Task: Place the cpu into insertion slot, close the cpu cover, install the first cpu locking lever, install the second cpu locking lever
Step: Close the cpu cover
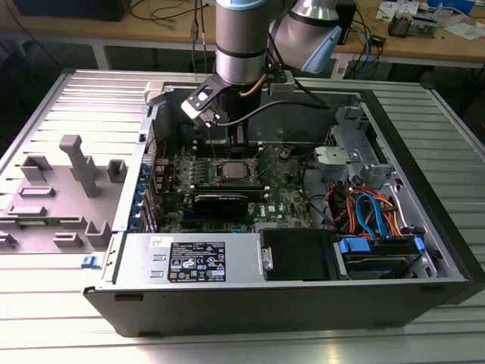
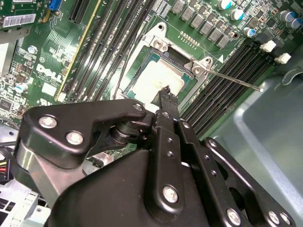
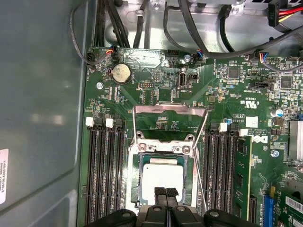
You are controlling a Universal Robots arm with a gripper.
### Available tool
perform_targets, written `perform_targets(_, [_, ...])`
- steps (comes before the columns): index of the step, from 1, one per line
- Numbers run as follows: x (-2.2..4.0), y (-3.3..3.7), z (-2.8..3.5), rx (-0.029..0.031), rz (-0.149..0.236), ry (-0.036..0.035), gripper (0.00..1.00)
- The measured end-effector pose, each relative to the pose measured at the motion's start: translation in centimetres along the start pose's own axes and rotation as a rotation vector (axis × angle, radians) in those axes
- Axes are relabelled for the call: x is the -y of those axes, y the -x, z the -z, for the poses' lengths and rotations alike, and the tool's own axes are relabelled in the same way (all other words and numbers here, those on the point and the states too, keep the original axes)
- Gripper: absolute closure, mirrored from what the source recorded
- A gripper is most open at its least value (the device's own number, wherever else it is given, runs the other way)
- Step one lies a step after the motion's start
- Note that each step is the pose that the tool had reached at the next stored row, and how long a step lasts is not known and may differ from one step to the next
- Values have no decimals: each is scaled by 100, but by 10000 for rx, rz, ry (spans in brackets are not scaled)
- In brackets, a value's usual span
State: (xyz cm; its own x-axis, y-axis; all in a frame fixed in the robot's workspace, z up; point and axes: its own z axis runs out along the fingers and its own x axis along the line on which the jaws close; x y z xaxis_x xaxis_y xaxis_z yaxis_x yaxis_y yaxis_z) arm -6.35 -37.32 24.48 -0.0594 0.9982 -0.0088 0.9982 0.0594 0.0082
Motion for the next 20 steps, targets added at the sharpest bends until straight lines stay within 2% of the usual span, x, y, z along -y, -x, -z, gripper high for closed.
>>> perform_targets(8, [0,0,37,0,0,0,89])
perform_targets(20, [0,1,61,-3,1,-9,89])
